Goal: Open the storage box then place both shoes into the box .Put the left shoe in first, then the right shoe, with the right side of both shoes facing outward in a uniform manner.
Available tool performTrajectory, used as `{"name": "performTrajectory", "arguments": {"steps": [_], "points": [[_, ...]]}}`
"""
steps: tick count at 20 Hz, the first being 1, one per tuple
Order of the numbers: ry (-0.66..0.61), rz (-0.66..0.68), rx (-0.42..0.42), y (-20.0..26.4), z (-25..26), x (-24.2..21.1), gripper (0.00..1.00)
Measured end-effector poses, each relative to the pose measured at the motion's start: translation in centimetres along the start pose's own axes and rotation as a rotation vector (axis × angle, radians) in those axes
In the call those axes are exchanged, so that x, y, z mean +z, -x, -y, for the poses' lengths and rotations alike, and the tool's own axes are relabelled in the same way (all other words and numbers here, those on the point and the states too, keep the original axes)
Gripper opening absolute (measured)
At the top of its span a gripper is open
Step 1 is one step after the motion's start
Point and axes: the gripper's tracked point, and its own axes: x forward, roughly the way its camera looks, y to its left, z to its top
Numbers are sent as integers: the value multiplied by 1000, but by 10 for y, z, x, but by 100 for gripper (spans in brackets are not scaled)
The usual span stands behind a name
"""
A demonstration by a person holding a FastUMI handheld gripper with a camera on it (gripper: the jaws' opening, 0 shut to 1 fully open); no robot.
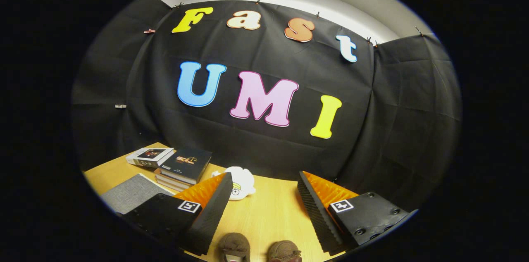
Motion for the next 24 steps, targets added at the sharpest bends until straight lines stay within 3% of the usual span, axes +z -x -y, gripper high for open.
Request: {"name": "performTrajectory", "arguments": {"steps": [6,9,13,16,21,24], "points": [[-94,-142,245,-3,-38,-45,97],[-214,-220,436,5,-69,-69,97],[-328,-409,551,8,-87,-115,98],[-486,-515,690,24,-112,-137,98],[-639,-685,795,42,-133,-179,98],[-817,-810,848,50,-153,-190,98]]}}
